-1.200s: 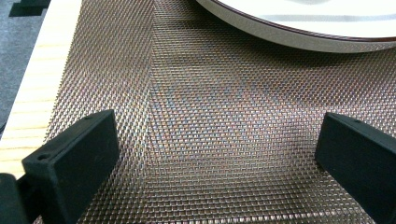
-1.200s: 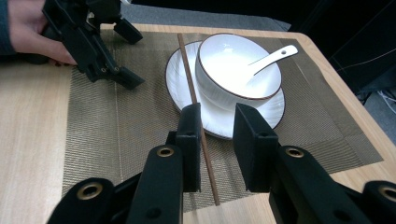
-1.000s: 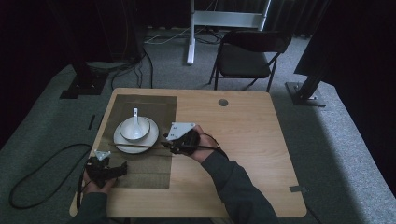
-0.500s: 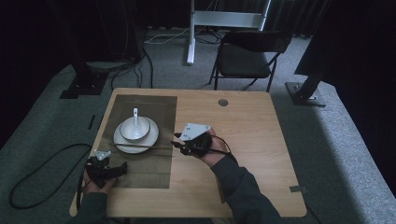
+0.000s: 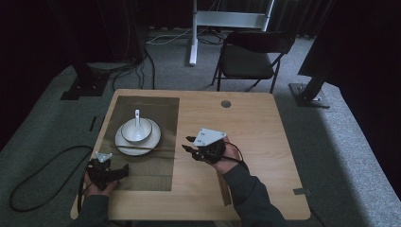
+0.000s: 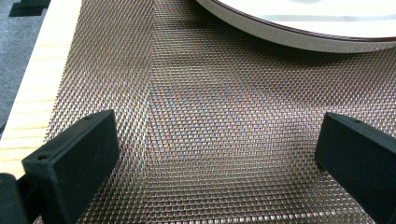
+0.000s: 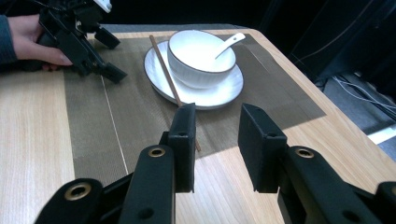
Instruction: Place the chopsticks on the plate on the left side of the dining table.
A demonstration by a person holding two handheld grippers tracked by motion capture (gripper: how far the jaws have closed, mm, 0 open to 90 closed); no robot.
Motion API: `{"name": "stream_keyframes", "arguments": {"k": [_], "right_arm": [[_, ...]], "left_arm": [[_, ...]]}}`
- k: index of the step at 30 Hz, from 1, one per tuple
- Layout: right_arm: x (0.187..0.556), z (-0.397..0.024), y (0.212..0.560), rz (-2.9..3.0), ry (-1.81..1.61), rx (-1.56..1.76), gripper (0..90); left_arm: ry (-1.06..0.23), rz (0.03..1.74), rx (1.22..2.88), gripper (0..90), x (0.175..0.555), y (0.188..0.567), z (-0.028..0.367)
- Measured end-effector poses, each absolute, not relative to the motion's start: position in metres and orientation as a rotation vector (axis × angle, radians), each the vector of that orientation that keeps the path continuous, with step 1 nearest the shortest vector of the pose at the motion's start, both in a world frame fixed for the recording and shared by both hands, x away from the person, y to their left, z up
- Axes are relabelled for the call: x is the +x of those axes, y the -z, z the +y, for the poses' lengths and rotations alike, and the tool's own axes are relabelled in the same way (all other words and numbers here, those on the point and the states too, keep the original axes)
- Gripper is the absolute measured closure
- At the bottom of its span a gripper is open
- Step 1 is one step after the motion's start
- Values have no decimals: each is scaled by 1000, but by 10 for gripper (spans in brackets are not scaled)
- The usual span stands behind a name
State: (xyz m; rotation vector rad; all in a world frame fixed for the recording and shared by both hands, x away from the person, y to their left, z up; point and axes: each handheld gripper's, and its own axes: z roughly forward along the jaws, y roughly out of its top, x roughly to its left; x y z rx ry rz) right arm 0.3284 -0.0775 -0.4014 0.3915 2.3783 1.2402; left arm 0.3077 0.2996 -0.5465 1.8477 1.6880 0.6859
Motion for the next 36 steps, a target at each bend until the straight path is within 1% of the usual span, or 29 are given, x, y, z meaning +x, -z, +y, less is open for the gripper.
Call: {"name": "stream_keyframes", "arguments": {"k": [9, 36], "right_arm": [[322, -98, 406, 2359, -1249, 454, 660], [301, -139, 425, 2344, -1284, 590, 651]], "left_arm": [[-685, 1688, 1850, 1, 308, 546, 300], [-687, 1689, 1847, 1, 308, 547, 299]]}}
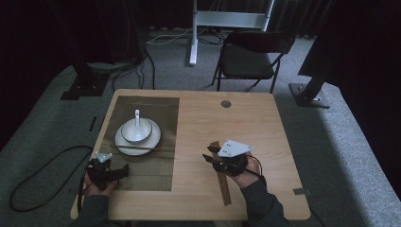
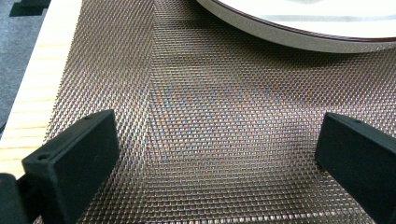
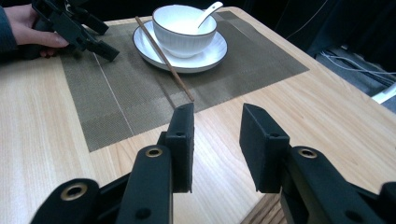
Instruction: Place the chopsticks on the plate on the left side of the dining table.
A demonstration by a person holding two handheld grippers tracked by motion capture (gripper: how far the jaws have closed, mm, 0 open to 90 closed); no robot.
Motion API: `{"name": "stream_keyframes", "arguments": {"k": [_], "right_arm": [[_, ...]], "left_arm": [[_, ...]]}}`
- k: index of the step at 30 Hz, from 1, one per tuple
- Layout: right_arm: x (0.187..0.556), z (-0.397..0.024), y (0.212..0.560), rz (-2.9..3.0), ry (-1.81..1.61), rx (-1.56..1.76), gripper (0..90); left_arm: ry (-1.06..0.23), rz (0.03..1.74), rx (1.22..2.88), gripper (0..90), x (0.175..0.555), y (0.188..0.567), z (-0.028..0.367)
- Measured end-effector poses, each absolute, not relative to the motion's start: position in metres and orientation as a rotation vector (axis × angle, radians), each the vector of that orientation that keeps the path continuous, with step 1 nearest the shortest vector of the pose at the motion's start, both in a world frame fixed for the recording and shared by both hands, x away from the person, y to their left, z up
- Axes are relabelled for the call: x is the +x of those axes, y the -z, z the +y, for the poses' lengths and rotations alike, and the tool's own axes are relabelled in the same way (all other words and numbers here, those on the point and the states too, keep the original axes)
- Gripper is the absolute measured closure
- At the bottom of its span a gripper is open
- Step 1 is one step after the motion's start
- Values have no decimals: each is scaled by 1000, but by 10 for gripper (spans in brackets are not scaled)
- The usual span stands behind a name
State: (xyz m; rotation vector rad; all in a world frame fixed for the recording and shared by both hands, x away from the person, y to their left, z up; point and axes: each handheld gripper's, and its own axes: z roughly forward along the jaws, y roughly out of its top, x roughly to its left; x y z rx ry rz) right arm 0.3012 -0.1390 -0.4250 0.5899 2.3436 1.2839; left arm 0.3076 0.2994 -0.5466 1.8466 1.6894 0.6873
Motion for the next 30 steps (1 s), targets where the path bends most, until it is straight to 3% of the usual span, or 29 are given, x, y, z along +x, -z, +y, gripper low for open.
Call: {"name": "stream_keyframes", "arguments": {"k": [30], "right_arm": [[298, -168, 450, 2353, -1241, 730, 644]], "left_arm": [[-687, 1692, 1844, 1, 308, 547, 299]]}}
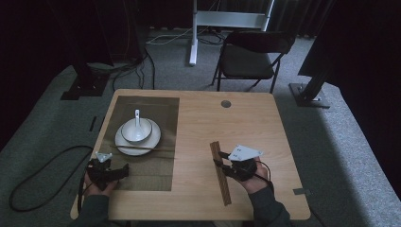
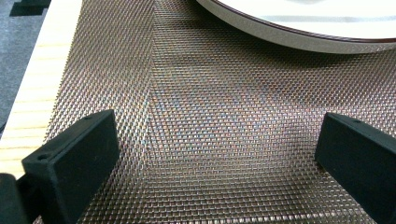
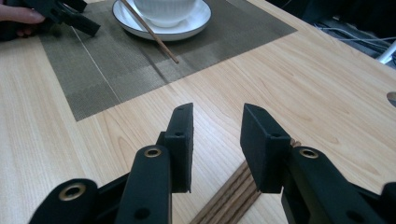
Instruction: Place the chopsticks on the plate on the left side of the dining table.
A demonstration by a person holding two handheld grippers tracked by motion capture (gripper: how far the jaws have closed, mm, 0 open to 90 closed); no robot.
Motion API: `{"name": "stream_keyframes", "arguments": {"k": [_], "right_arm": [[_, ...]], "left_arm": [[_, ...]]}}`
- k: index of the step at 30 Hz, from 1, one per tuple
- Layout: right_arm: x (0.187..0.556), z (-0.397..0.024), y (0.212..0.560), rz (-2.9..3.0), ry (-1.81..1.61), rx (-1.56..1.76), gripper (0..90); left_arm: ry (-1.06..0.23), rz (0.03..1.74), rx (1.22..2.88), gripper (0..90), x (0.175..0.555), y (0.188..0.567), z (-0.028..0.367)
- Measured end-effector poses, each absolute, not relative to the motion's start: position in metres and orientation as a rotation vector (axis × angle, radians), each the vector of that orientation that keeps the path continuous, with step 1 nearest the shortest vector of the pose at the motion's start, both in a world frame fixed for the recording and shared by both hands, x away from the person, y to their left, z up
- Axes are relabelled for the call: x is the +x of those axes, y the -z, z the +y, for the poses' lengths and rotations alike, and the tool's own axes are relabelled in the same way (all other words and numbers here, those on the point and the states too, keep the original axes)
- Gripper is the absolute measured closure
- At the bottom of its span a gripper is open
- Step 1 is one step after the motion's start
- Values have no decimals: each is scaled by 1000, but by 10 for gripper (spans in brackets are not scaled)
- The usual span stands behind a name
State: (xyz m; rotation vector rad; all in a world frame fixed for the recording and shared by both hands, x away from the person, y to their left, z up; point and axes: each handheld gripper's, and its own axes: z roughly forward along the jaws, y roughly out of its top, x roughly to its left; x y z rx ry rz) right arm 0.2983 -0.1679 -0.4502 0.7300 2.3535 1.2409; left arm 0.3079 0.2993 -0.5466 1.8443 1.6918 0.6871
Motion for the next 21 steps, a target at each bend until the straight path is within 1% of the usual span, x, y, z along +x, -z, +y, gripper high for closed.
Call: {"name": "stream_keyframes", "arguments": {"k": [16, 21], "right_arm": [[311, -181, 483, 2380, -1193, 870, 645], [313, -183, 493, 2393, -1166, 898, 667]], "left_arm": [[-688, 1699, 1842, 1, 309, 546, 299], [-688, 1699, 1843, 2, 309, 546, 299]]}}
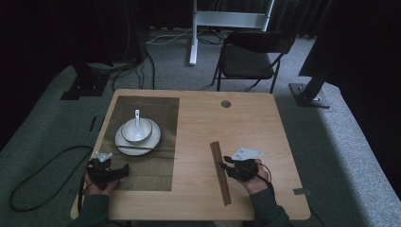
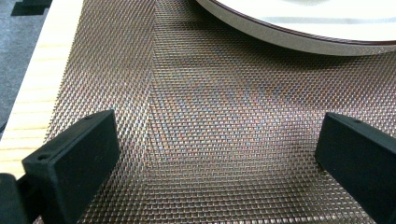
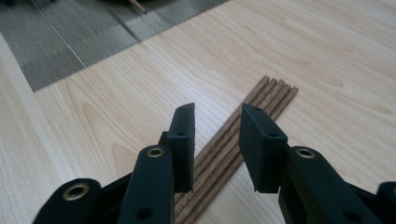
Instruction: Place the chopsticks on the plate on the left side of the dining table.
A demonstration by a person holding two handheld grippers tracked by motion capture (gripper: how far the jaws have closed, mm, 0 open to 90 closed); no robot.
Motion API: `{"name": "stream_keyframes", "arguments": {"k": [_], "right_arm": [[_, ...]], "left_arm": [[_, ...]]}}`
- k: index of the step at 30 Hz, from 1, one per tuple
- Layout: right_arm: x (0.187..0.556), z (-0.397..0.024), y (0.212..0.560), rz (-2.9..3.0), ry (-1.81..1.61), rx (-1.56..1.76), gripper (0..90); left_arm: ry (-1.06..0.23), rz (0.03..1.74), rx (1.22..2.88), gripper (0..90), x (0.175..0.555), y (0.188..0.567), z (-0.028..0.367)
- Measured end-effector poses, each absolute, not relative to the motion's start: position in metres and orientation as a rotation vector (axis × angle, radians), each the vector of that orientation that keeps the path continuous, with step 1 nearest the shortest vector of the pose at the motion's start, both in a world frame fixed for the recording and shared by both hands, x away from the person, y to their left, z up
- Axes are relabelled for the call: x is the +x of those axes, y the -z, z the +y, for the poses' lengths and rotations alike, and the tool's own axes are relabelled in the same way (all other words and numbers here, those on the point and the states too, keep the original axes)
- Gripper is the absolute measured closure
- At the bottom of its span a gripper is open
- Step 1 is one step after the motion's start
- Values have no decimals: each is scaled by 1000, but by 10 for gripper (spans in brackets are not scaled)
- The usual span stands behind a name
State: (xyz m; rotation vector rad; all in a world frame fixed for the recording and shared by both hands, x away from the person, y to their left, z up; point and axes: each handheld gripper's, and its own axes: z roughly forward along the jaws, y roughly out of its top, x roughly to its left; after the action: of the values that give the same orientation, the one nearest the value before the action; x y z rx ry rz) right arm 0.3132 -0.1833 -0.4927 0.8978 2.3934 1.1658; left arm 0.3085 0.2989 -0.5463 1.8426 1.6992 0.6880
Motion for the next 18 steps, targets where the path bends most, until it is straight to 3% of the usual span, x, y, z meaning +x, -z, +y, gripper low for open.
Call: {"name": "stream_keyframes", "arguments": {"k": [18], "right_arm": [[319, -186, 519, 2455, -1083, 961, 710]], "left_arm": [[-689, 1700, 1842, 2, 309, 546, 299]]}}
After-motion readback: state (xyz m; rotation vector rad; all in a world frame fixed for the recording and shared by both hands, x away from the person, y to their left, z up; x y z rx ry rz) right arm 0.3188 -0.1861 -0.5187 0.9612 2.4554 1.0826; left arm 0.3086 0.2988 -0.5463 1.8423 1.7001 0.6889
